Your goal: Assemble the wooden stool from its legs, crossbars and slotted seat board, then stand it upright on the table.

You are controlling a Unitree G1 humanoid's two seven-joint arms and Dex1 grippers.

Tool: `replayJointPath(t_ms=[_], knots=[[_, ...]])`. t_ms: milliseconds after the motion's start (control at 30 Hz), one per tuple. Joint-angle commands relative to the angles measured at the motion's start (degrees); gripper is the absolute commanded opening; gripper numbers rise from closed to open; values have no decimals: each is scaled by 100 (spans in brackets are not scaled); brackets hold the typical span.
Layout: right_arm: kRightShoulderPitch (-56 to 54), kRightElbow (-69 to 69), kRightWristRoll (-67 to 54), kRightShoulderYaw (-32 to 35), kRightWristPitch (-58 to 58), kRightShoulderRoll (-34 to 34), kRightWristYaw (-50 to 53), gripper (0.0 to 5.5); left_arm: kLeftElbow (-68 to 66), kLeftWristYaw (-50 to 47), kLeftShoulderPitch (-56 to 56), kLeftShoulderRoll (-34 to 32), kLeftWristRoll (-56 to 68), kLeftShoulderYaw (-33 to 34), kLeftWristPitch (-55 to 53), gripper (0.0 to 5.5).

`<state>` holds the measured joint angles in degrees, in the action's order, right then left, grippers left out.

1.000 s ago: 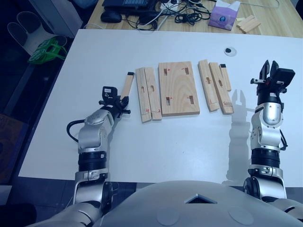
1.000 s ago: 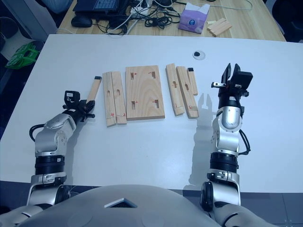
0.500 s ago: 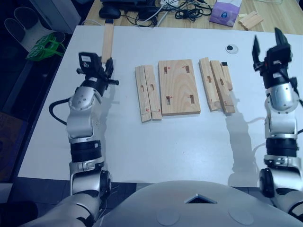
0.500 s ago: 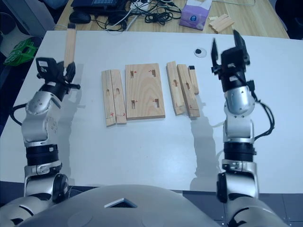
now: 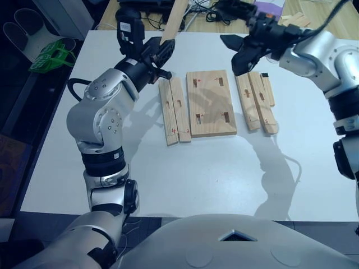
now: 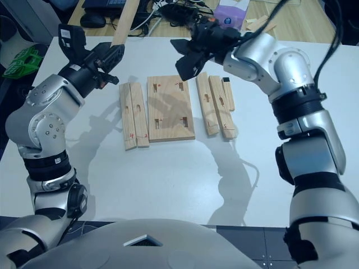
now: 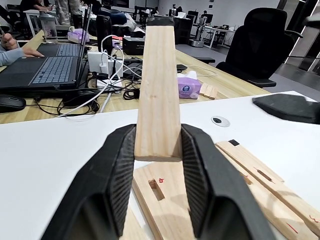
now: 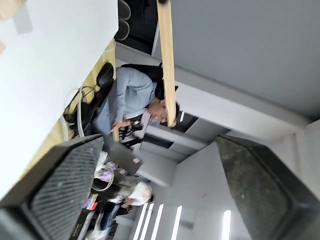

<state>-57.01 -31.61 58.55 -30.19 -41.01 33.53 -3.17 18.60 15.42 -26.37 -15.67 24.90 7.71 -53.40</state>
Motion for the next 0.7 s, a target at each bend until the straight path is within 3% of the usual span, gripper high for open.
replayJointPath(t_ms=[33, 267, 700], knots=[[-763, -709, 798, -611, -28, -338, 853, 415, 183, -1, -165, 46, 287, -2, -402, 131], [-1704, -2068, 1191, -1263, 166, -1280, 2052, 415, 396, -219, -255, 355, 715, 60, -848, 131], [-1799, -2545, 621, -1258, -99, -1368, 2012, 194, 284, -465, -301, 348, 741, 185, -775, 131]])
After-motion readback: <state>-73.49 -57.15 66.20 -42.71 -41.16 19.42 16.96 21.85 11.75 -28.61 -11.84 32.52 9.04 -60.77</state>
